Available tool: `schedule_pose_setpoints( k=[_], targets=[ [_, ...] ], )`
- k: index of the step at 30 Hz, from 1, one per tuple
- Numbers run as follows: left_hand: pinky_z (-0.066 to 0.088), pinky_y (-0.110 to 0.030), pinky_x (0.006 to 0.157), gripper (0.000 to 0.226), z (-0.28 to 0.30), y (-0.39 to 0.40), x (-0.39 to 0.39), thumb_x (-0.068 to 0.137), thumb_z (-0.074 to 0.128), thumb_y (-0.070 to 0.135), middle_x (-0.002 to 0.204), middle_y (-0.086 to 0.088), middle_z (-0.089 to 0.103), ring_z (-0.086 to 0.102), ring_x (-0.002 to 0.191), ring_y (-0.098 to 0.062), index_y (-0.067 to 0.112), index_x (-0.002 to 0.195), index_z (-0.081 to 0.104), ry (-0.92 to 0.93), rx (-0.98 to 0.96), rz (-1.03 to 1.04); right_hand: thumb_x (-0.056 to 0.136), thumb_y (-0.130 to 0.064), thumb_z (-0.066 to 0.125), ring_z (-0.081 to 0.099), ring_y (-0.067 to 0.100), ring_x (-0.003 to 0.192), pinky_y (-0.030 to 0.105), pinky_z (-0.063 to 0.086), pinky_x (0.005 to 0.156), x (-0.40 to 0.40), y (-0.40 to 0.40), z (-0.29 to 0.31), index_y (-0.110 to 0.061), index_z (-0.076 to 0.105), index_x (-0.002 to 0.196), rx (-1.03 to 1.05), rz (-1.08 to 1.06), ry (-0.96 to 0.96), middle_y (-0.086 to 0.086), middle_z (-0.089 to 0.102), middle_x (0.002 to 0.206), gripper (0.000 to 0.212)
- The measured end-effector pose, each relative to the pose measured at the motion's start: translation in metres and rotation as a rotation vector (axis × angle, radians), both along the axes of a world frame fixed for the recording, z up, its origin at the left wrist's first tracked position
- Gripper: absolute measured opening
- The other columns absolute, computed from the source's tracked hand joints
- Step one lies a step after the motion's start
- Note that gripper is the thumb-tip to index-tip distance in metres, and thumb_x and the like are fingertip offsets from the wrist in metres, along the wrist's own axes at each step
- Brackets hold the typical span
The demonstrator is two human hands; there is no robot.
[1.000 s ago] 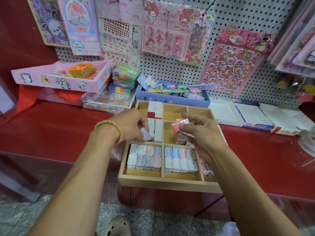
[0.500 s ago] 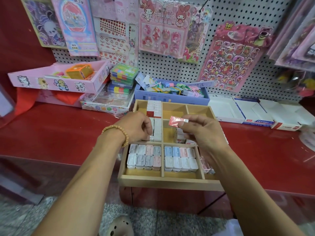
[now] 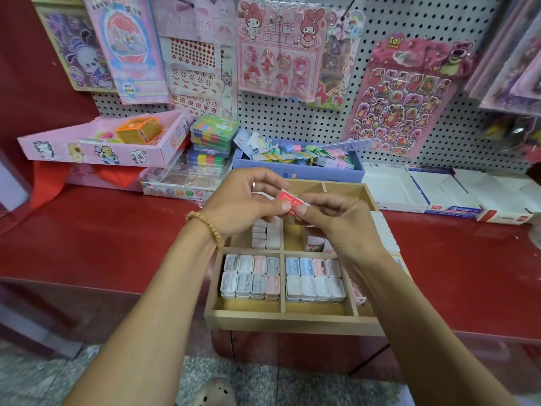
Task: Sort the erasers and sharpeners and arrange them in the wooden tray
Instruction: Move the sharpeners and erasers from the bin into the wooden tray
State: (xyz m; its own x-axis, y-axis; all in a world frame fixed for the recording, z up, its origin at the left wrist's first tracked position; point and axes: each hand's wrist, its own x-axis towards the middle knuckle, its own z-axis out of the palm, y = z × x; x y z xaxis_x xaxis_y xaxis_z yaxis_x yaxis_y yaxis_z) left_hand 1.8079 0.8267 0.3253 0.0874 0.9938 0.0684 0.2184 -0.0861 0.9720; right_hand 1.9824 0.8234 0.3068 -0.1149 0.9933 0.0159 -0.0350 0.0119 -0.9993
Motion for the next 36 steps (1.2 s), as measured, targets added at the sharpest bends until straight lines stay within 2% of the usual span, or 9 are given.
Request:
schedule_pose_setpoints(
  k=[4,8,11,16,19,21,27,32,36],
  targets=[
    [0.055,-0.024,0.055,0.022,0.000,0.004,-0.005,0.079,0.075,-0.002,0.086,-0.004,0.069,0.068,0.069,-0.015,0.015,0.090,0.068,0.034,0.038,0.051,0.087,-0.002,0.072,0.063,0.009,0.059,0.020,0.052,0.058,0.006,0.006,-0.002,-0.009,0.072,0.085,0.030,-0.016,-0.134,0.010,0.071,0.074,0.008],
    [0.057,-0.030,0.066,0.019,-0.006,0.016,-0.018,0.081,0.074,0.004,0.088,-0.001,0.066,0.062,0.075,-0.014,0.018,0.093,0.070,0.237,0.100,0.155,0.093,-0.001,0.065,0.062,0.012,0.061,0.020,0.051,0.058,0.016,0.012,-0.007,-0.009,0.070,0.087,0.003,-0.104,-0.150,0.014,0.070,0.078,0.010],
    [0.055,-0.027,0.079,0.019,-0.015,0.029,-0.025,0.083,0.073,0.008,0.092,0.001,0.067,0.061,0.077,-0.010,0.017,0.099,0.071,0.442,0.132,0.203,0.095,-0.006,0.064,0.064,0.012,0.072,0.018,0.052,0.063,0.026,0.017,-0.009,-0.012,0.070,0.096,0.000,-0.108,-0.212,0.020,0.073,0.091,0.009],
    [0.044,-0.020,0.081,0.021,-0.020,0.059,-0.025,0.089,0.066,0.011,0.102,0.002,0.064,0.056,0.088,-0.008,0.020,0.108,0.069,0.796,0.157,0.154,0.098,-0.011,0.058,0.067,0.009,0.082,0.020,0.054,0.074,0.050,0.027,-0.003,-0.018,0.069,0.105,0.025,-0.124,-0.327,0.000,0.072,0.095,0.015],
    [0.048,-0.030,0.092,0.018,-0.026,0.077,-0.023,0.090,0.065,0.014,0.109,-0.001,0.065,0.057,0.100,-0.016,0.023,0.105,0.068,0.893,0.139,0.116,0.099,-0.013,0.056,0.066,0.016,0.103,0.037,0.053,0.096,0.066,0.032,-0.002,-0.020,0.069,0.108,0.038,-0.155,-0.344,0.000,0.071,0.106,0.018],
    [0.046,-0.029,0.088,0.014,-0.030,0.084,-0.023,0.088,0.066,0.014,0.107,-0.001,0.064,0.055,0.097,-0.016,0.027,0.094,0.065,0.942,0.136,0.088,0.099,-0.014,0.055,0.066,0.017,0.105,0.040,0.052,0.097,0.073,0.034,-0.002,-0.021,0.069,0.108,0.037,-0.174,-0.330,-0.001,0.071,0.106,0.018],
    [0.048,-0.024,0.085,0.019,-0.046,0.091,-0.026,0.080,0.076,0.012,0.097,0.002,0.065,0.060,0.093,-0.013,0.022,0.092,0.067,0.909,0.102,0.060,0.099,-0.014,0.053,0.068,0.020,0.104,0.032,0.052,0.083,0.089,0.036,-0.005,-0.024,0.069,0.100,0.034,-0.227,-0.286,0.004,0.073,0.107,0.019],
    [0.046,-0.019,0.077,0.013,-0.042,0.089,-0.032,0.081,0.076,0.016,0.084,0.006,0.063,0.059,0.078,-0.007,0.018,0.092,0.070,0.695,0.011,0.075,0.101,-0.017,0.052,0.068,0.017,0.100,0.035,0.053,0.088,0.097,0.036,-0.005,-0.023,0.067,0.095,0.025,-0.276,-0.265,0.002,0.072,0.103,0.018],
    [0.045,-0.019,0.077,0.009,-0.044,0.091,-0.030,0.084,0.073,0.017,0.081,0.009,0.062,0.056,0.075,-0.003,0.019,0.092,0.069,0.695,0.017,0.094,0.103,-0.024,0.052,0.069,0.019,0.101,0.035,0.054,0.087,0.105,0.037,-0.010,-0.022,0.068,0.096,0.028,-0.304,-0.259,0.003,0.073,0.105,0.018]
  ],
)
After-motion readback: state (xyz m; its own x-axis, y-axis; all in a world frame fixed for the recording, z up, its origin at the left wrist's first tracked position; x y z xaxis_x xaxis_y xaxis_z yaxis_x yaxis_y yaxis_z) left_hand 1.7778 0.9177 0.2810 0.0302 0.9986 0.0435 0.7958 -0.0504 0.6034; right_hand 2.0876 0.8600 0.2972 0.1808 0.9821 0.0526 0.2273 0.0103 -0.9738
